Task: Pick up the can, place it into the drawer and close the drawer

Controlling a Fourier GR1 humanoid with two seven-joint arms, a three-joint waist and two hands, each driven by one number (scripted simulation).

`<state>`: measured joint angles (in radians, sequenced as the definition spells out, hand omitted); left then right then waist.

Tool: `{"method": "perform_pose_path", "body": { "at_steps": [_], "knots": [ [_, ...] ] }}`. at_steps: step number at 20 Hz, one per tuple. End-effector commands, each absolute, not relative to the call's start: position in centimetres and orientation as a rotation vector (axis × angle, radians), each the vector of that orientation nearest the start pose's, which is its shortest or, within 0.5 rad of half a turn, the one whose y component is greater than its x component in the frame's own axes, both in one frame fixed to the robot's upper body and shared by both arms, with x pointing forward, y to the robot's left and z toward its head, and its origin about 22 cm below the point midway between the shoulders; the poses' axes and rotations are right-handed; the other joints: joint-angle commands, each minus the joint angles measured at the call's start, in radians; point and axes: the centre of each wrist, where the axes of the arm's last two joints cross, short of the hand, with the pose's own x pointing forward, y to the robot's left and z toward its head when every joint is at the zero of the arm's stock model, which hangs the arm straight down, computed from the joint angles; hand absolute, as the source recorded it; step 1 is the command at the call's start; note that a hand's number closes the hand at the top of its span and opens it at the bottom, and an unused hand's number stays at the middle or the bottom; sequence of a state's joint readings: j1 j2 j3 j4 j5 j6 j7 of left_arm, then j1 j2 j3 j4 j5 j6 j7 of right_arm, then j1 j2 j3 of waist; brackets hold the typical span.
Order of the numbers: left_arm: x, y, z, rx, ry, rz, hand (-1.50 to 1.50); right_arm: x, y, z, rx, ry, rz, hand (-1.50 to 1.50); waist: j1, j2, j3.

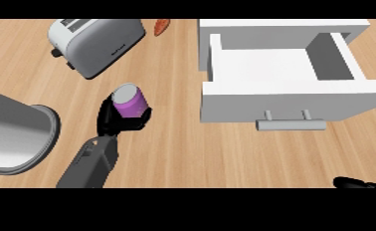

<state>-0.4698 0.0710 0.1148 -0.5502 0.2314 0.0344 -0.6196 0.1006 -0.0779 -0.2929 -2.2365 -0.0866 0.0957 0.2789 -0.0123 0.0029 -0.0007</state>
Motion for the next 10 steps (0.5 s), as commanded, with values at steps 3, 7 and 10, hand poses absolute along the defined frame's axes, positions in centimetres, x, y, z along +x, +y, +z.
{"method": "perform_pose_path", "body": {
  "at_steps": [3,7,10],
  "knots": [
    [34.4,21.5,-7.9,-0.068,-1.638,0.121,1.5,16.5,-30.2,14.0,-0.25,-1.864,-0.039,-1.5,0.003,-0.002,0.0],
    [36.8,18.5,-3.7,-0.101,-1.618,0.043,1.5,15.9,-31.1,14.6,-0.276,-1.866,-0.064,-1.5,0.01,-0.007,0.002],
    [37.9,16.7,-1.3,-0.118,-1.666,0.006,1.5,17.0,-30.1,13.9,-0.293,-1.87,-0.06,-1.5,0.013,-0.005,0.001]
  ]
}}
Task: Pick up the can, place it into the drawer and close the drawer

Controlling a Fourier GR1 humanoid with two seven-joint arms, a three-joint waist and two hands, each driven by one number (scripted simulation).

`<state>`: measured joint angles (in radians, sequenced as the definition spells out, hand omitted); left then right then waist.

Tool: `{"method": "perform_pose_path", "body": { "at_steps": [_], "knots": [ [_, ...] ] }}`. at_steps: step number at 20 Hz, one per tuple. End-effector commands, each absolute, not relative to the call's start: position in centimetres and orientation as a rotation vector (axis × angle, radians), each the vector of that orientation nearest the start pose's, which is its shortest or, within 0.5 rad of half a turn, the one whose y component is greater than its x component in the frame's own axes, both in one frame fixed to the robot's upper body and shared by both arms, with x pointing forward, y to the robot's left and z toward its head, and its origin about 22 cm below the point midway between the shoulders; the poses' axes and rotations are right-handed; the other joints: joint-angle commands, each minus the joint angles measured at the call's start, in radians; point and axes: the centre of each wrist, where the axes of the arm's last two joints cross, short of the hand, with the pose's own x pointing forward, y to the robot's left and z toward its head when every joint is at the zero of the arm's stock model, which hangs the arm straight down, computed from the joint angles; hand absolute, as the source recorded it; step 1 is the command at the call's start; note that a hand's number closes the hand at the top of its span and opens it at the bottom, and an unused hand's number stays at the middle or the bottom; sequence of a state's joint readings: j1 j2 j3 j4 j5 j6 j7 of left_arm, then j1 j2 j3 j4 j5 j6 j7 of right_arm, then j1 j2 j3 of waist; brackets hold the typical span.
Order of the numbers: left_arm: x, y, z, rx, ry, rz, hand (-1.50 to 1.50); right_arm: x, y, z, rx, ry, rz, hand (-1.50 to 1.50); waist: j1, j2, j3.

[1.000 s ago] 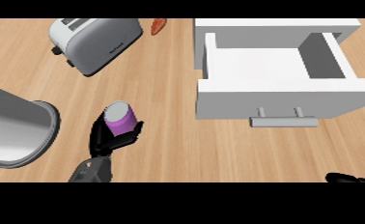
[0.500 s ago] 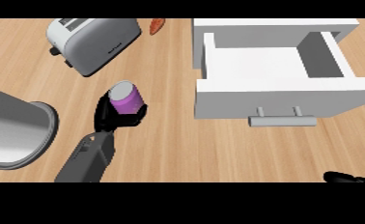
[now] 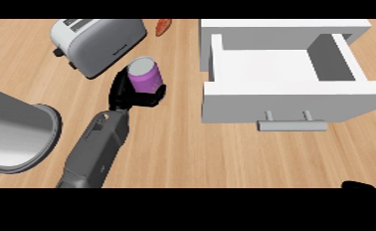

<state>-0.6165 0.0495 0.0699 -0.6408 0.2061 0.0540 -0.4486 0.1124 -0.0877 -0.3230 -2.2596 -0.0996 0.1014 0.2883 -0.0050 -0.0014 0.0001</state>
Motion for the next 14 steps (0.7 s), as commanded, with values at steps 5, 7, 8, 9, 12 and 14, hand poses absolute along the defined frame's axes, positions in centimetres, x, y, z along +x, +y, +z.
{"method": "perform_pose_path", "body": {
  "at_steps": [5,7,8,9,12,14],
  "knots": [
    [40.1,14.3,5.5,-0.149,-1.702,-0.079,1.5,16.8,-29.9,14.4,-0.289,-1.862,-0.063,-1.5,0.004,-0.002,0.0],
    [40.0,13.6,5.2,-0.178,-1.704,-0.052,1.5,15.7,-31.3,15.2,-0.29,-1.891,-0.07,-1.5,-0.005,0.001,0.0],
    [40.4,12.5,8.9,-0.185,-1.699,-0.066,1.5,16.2,-29.7,14.7,-0.296,-1.869,-0.039,-1.5,0.006,-0.003,0.0],
    [38.9,11.5,7.4,-0.202,-1.697,-0.069,1.5,17.6,-30.3,15.2,-0.293,-1.883,-0.065,-1.5,0.005,-0.001,0.0],
    [39.6,8.4,12.5,-0.182,-1.71,-0.07,1.5,16.7,-30.0,15.9,-0.295,-1.887,-0.057,-1.5,-0.006,-0.002,0.0],
    [39.5,9.4,13.0,-0.204,-1.704,-0.097,1.5,18.4,-30.6,14.0,-0.303,-1.875,-0.082,-1.5,0.006,0.0,0.0]
  ]
}}
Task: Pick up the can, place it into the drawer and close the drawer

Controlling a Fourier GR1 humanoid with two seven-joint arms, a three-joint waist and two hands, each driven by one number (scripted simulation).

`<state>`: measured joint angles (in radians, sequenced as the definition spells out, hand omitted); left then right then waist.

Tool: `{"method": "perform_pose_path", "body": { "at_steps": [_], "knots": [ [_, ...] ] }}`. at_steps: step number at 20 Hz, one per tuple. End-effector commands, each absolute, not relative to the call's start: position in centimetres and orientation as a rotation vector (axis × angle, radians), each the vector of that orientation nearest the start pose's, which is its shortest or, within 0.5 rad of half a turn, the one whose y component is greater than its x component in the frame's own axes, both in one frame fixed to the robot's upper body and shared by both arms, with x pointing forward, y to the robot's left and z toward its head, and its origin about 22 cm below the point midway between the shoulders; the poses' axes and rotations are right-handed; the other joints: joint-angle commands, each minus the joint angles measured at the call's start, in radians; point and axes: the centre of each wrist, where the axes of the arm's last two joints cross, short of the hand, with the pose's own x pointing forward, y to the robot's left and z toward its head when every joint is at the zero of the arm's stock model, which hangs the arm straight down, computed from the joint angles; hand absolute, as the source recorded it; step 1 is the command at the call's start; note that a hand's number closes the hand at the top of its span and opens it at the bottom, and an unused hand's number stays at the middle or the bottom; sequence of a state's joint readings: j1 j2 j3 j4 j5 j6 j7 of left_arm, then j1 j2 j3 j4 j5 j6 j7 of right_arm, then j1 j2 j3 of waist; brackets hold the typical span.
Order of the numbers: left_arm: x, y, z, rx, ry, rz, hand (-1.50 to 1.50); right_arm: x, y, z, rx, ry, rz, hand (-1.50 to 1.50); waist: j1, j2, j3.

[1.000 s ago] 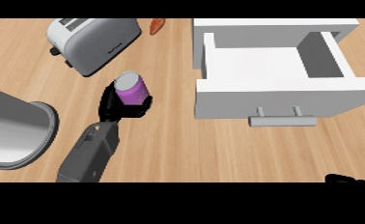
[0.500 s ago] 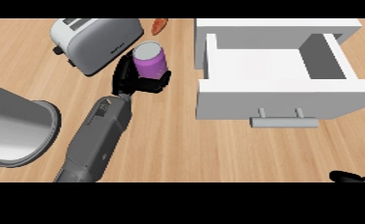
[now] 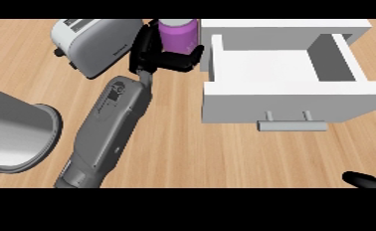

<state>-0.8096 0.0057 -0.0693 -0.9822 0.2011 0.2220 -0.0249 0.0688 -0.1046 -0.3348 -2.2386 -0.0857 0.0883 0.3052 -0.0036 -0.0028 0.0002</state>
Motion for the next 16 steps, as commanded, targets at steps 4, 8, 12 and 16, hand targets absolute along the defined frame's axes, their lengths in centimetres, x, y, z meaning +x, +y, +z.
{"method": "perform_pose_path", "body": {
  "at_steps": [4,8,12,16],
  "knots": [
    [40.1,7.1,17.1,-0.187,-1.726,-0.108,1.5,17.2,-29.6,15.7,-0.29,-1.887,-0.053,-1.5,-0.004,0.002,0.0],
    [41.5,4.6,19.8,-0.145,-1.729,-0.157,1.5,16.2,-30.4,15.2,-0.291,-1.877,-0.046,-1.5,-0.022,0.005,0.0],
    [42.1,2.9,21.4,-0.129,-1.719,-0.179,1.5,18.0,-28.5,15.6,-0.295,-1.887,-0.056,-1.5,-0.02,0.008,0.0],
    [41.8,0.7,24.6,-0.121,-1.7,-0.186,1.5,17.3,-30.4,14.8,-0.304,-1.876,-0.06,-1.5,-0.028,0.006,0.001]
  ]
}}
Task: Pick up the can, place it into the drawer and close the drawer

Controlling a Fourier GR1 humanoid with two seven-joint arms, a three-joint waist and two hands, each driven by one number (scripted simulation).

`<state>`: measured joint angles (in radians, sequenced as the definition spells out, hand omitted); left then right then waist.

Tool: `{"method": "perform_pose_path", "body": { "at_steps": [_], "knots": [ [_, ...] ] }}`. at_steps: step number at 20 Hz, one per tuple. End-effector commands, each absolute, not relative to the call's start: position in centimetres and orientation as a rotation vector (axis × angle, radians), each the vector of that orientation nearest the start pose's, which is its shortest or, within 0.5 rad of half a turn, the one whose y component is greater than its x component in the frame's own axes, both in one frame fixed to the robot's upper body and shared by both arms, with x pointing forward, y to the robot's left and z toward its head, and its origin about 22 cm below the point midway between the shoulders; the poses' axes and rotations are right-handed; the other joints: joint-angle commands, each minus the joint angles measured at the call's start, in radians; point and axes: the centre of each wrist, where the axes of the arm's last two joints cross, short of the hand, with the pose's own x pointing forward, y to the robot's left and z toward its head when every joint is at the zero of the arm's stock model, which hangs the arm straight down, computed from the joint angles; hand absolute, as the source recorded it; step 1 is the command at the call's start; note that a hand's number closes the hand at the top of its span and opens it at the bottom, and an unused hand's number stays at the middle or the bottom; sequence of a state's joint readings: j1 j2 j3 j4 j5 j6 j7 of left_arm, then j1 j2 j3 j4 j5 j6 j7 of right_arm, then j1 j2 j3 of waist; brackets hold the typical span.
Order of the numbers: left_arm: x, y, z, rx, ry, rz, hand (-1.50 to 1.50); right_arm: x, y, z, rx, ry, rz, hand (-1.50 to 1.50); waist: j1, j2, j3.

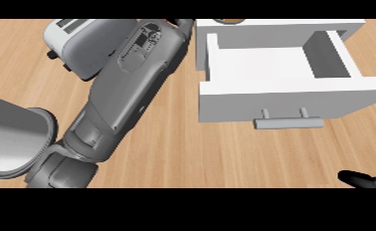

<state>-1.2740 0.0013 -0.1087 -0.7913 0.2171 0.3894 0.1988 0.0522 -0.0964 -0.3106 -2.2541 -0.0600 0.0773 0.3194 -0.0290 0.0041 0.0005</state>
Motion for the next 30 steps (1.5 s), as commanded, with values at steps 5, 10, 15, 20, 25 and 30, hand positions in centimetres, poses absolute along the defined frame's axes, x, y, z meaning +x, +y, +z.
{"method": "perform_pose_path", "body": {
  "at_steps": [5,10,15,20,25,30],
  "knots": [
    [42.5,-0.6,24.6,-0.085,-1.689,-0.213,1.5,17.1,-28.9,16.3,-0.269,-1.888,-0.044,-1.5,-0.027,0.006,0.001],
    [42.4,-2.1,26.3,-0.025,-1.675,-0.218,1.5,17.7,-30.3,16.9,-0.262,-1.895,-0.063,-1.5,-0.036,0.005,0.002],
    [43.1,-1.9,25.7,0.002,-1.691,-0.22,1.5,16.8,-29.3,17.1,-0.267,-1.896,-0.055,-1.5,-0.044,0.009,0.002],
    [43.3,-1.8,24.4,0.09,-1.693,-0.157,-1.5,19.6,-29.4,16.5,-0.263,-1.907,0.0,-1.5,-0.066,0.019,0.003],
    [43.5,-2.0,25.3,0.154,-1.712,-0.11,-1.5,19.5,-28.1,17.6,-0.236,-1.915,-0.013,-1.5,-0.076,0.024,0.003],
    [43.5,-1.9,24.5,0.134,-1.712,-0.089,-1.5,18.6,-28.6,17.8,-0.342,-1.939,0.125,-1.5,-0.076,0.02,0.002]
  ]
}}
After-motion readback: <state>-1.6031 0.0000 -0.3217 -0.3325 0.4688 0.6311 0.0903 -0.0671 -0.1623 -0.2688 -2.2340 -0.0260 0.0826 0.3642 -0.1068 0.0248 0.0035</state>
